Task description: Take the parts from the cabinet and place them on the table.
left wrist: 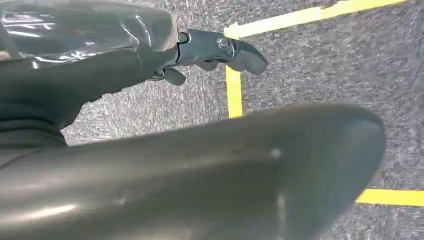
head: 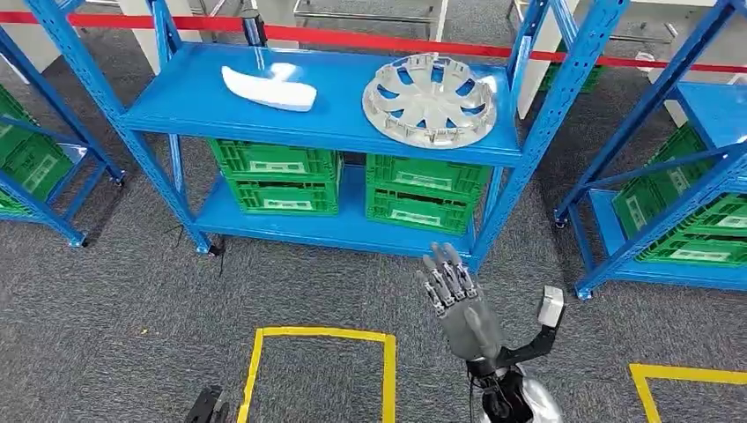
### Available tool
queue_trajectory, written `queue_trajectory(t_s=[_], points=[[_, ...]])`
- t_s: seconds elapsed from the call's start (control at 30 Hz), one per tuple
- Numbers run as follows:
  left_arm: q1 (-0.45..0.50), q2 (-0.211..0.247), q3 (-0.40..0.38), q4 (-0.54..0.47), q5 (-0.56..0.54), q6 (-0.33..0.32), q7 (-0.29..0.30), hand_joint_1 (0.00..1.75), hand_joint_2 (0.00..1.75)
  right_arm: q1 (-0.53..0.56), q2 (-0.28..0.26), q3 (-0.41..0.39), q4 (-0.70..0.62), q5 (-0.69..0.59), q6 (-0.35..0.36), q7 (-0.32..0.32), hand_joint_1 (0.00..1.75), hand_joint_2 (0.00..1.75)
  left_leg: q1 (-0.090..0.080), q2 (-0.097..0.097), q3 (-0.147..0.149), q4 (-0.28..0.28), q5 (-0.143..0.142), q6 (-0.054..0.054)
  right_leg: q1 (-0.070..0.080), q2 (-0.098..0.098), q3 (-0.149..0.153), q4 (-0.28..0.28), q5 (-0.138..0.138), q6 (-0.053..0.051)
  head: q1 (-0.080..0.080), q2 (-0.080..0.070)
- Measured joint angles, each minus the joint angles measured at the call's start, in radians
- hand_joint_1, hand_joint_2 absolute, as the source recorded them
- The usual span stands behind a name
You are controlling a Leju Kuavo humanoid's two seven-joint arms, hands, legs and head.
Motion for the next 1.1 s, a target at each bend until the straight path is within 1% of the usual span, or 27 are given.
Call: queue_trajectory(t_s=[0.07, 0.1, 0.13, 0.17, 0.2, 0.23, 0.27, 0.3, 0.33, 0.43, 0.47, 0.5, 0.53, 0.6, 0.63, 0.67, 0.7, 0.73, 0.77, 0.8, 0.83, 0.87, 0.93, 0.97, 1.0, 1.03, 1.1], points=[[0.002, 0.0, -0.001, 0.001, 0.005, 0.0, -0.001, 0.0, 0.0, 0.01, -0.008, 0.018, -0.047, 0.002, -0.05, 0.047, 0.0, 0.0, -0.004, 0.001, -0.003, 0.001, 0.002, 0.005, 0.009, 0.0, -0.089, 0.166, -0.063, -0.023, -0.002, 0.0], [0.003, 0.0, -0.002, 0.002, 0.006, -0.001, -0.002, 0.0, 0.0, 0.021, -0.015, 0.027, -0.071, -0.001, -0.068, 0.07, 0.0, 0.0, -0.008, 0.001, -0.004, 0.001, 0.001, 0.006, 0.013, 0.0, -0.137, 0.251, -0.088, -0.03, -0.002, 0.0], [0.004, 0.0, -0.002, 0.002, 0.007, -0.001, -0.002, 0.0, 0.0, 0.033, -0.02, 0.033, -0.088, -0.008, -0.069, 0.077, 0.0, 0.0, -0.012, 0.0, -0.004, 0.001, 0.0, 0.008, 0.017, 0.0, -0.174, 0.311, -0.098, -0.032, -0.001, 0.0], [0.005, 0.0, -0.003, 0.003, 0.008, -0.002, -0.002, 0.0, 0.0, 0.042, -0.028, 0.039, -0.109, -0.018, -0.066, 0.083, 0.0, 0.0, -0.016, -0.001, -0.002, 0.001, -0.001, 0.009, 0.022, 0.0, -0.189, 0.319, -0.088, -0.032, -0.002, 0.0], [0.005, 0.0, -0.004, 0.004, 0.008, -0.004, -0.002, 0.0, 0.0, 0.046, -0.032, 0.042, -0.128, -0.027, -0.062, 0.086, 0.0, 0.0, -0.021, -0.002, 0.001, 0.002, -0.004, 0.011, 0.027, 0.0, -0.176, 0.27, -0.057, -0.03, -0.001, 0.0], [0.005, 0.0, -0.005, 0.004, 0.008, -0.004, -0.002, 0.0, 0.0, 0.047, -0.034, 0.047, -0.146, -0.032, -0.058, 0.09, 0.0, 0.0, -0.025, -0.002, 0.006, 0.002, -0.007, 0.011, 0.032, 0.0, -0.145, 0.186, -0.012, -0.029, -0.001, 0.0], [0.004, -0.001, -0.007, 0.004, 0.008, -0.004, -0.002, 0.0, 0.0, 0.049, -0.036, 0.053, -0.17, -0.037, -0.05, 0.092, 0.0, 0.0, -0.028, -0.002, 0.013, 0.002, -0.012, 0.01, 0.037, 0.0, -0.101, 0.08, 0.039, -0.032, -0.001, 0.0], [0.005, -0.004, -0.009, 0.004, 0.008, -0.003, -0.003, 0.0, 0.0, 0.052, -0.039, 0.058, -0.192, -0.043, -0.037, 0.093, 0.0, 0.0, -0.029, -0.002, 0.012, 0.002, -0.016, 0.01, 0.044, 0.0, -0.071, 0.002, 0.069, -0.043, -0.001, 0.0], [0.003, -0.005, -0.011, 0.005, 0.008, -0.002, -0.005, 0.0, 0.0, 0.055, -0.04, 0.061, -0.207, -0.049, -0.027, 0.093, 0.0, 0.0, -0.04, -0.003, 0.011, 0.01, -0.025, 0.005, 0.042, 0.001, -0.061, -0.009, 0.073, -0.055, -0.004, 0.0], [0.004, -0.004, -0.02, 0.006, -0.002, 0.011, -0.009, 0.0, 0.0, 0.058, -0.042, 0.079, -0.253, -0.069, 0.022, 0.093, 0.0, 0.0, -0.037, -0.001, 0.009, 0.009, -0.029, -0.003, 0.046, 0.002, -0.063, -0.009, 0.073, -0.063, -0.002, 0.0], [0.003, 0.001, -0.023, 0.006, -0.003, 0.012, -0.01, 0.0, 0.0, 0.058, -0.041, 0.084, -0.264, -0.076, 0.036, 0.093, 0.0, 0.0, -0.041, -0.001, 0.011, 0.015, -0.038, -0.01, 0.03, 0.002, -0.058, -0.015, 0.074, -0.065, -0.002, 0.0], [0.003, -0.003, -0.026, 0.006, -0.008, 0.013, -0.013, 0.0, 0.0, 0.058, -0.042, 0.09, -0.28, -0.084, 0.054, 0.093, 0.0, 0.0, -0.037, 0.004, 0.002, 0.034, -0.05, -0.026, 0.029, 0.001, -0.054, -0.016, 0.072, -0.07, -0.003, 0.0], [0.002, 0.0, -0.028, 0.006, -0.009, 0.014, -0.013, 0.0, 0.0, 0.056, -0.041, 0.094, -0.29, -0.089, 0.064, 0.093, 0.0, 0.0, -0.027, 0.006, -0.026, 0.092, -0.082, -0.042, 0.027, 0.001, -0.051, -0.016, 0.07, -0.075, -0.007, 0.0], [0.004, 0.002, -0.033, 0.008, -0.01, 0.011, -0.013, 0.0, 0.0, 0.058, -0.042, 0.107, -0.308, -0.094, 0.078, 0.095, 0.0, 0.0, -0.003, 0.007, -0.119, 0.266, -0.151, -0.065, 0.026, 0.001, -0.053, -0.016, 0.068, -0.076, -0.007, 0.0], [0.006, 0.002, -0.034, 0.008, -0.01, 0.009, -0.013, 0.0, 0.0, 0.058, -0.042, 0.11, -0.313, -0.095, 0.083, 0.095, 0.0, 0.0, 0.009, 0.008, -0.162, 0.334, -0.167, -0.074, 0.024, 0.001, -0.053, -0.015, 0.068, -0.076, -0.007, 0.0], [0.008, 0.002, -0.035, 0.009, -0.01, 0.007, -0.013, 0.0, 0.0, 0.058, -0.042, 0.111, -0.317, -0.096, 0.086, 0.096, 0.0, 0.0, 0.018, 0.011, -0.18, 0.351, -0.156, -0.08, 0.021, 0.001, -0.053, -0.015, 0.068, -0.075, -0.007, 0.0], [0.008, 0.002, -0.037, 0.009, -0.01, 0.001, -0.013, 0.0, 0.0, 0.058, -0.042, 0.113, -0.324, -0.097, 0.092, 0.098, 0.0, 0.0, 0.026, 0.013, -0.174, 0.319, -0.124, -0.087, 0.018, 0.001, -0.052, -0.015, 0.066, -0.073, -0.006, 0.0], [0.007, 0.003, -0.039, 0.009, -0.009, -0.001, -0.014, 0.0, 0.0, 0.058, -0.042, 0.114, -0.33, -0.097, 0.1, 0.098, 0.0, 0.0, 0.032, 0.016, -0.146, 0.244, -0.072, -0.093, 0.014, 0.002, -0.049, -0.015, 0.066, -0.071, -0.007, 0.0], [0.007, 0.004, -0.041, 0.009, -0.008, -0.002, -0.014, 0.0, 0.0, 0.058, -0.042, 0.117, -0.338, -0.098, 0.105, 0.1, 0.0, 0.0, 0.037, 0.019, -0.101, 0.143, -0.016, -0.098, 0.011, 0.002, -0.045, -0.015, 0.064, -0.067, -0.007, 0.0], [0.007, 0.005, -0.042, 0.009, -0.006, -0.003, -0.015, 0.0, 0.0, 0.058, -0.042, 0.119, -0.346, -0.098, 0.111, 0.101, 0.0, 0.0, 0.041, 0.023, -0.057, 0.05, 0.025, -0.1, 0.009, 0.002, -0.042, -0.016, 0.063, -0.064, -0.007, 0.0], [0.004, 0.005, -0.043, 0.009, -0.003, -0.004, -0.016, 0.0, 0.0, 0.059, -0.042, 0.122, -0.353, -0.098, 0.118, 0.101, 0.0, 0.0, 0.033, 0.022, -0.042, 0.018, 0.01, -0.097, 0.015, 0.002, -0.042, -0.014, 0.062, -0.055, -0.008, 0.0], [0.003, 0.006, -0.043, 0.009, -0.002, -0.007, -0.016, 0.0, 0.0, 0.058, -0.042, 0.124, -0.358, -0.097, 0.124, 0.101, 0.0, 0.0, 0.031, 0.018, -0.046, 0.021, 0.011, -0.08, 0.014, 0.002, -0.046, -0.015, 0.063, -0.047, -0.006, 0.0], [0.005, 0.008, -0.046, 0.009, -0.002, -0.01, -0.016, 0.0, 0.0, 0.059, -0.043, 0.131, -0.365, -0.096, 0.139, 0.101, 0.0, 0.0, 0.025, 0.017, -0.052, 0.024, 0.01, -0.064, 0.01, 0.002, -0.045, -0.021, 0.068, -0.033, -0.007, 0.0], [0.004, 0.008, -0.047, 0.009, -0.001, -0.01, -0.016, 0.0, 0.0, 0.059, -0.043, 0.133, -0.37, -0.095, 0.145, 0.101, 0.0, 0.0, 0.024, 0.017, -0.048, 0.015, 0.017, -0.053, 0.011, 0.002, -0.042, -0.025, 0.069, -0.023, -0.008, 0.0], [0.004, 0.01, -0.047, 0.009, -0.001, -0.01, -0.017, 0.0, 0.0, 0.059, -0.044, 0.135, -0.376, -0.095, 0.149, 0.101, 0.0, 0.0, 0.033, 0.017, -0.035, 0.001, 0.027, -0.04, 0.007, 0.001, -0.051, -0.02, 0.063, -0.02, -0.006, 0.0], [0.003, 0.008, -0.048, 0.009, -0.001, -0.011, -0.018, 0.0, 0.0, 0.057, -0.046, 0.136, -0.379, -0.095, 0.155, 0.101, 0.0, 0.0, 0.029, 0.018, -0.034, -0.001, 0.03, -0.034, 0.008, 0.0, -0.067, 0.022, 0.037, -0.028, -0.002, 0.0], [0.004, 0.008, -0.049, 0.009, -0.001, -0.013, -0.018, 0.0, 0.0, 0.06, -0.047, 0.137, -0.38, -0.096, 0.157, 0.101, 0.0, 0.0, 0.023, 0.018, -0.036, 0.0, 0.031, -0.028, 0.012, 0.0, -0.144, 0.185, -0.031, -0.046, 0.0, 0.0]])
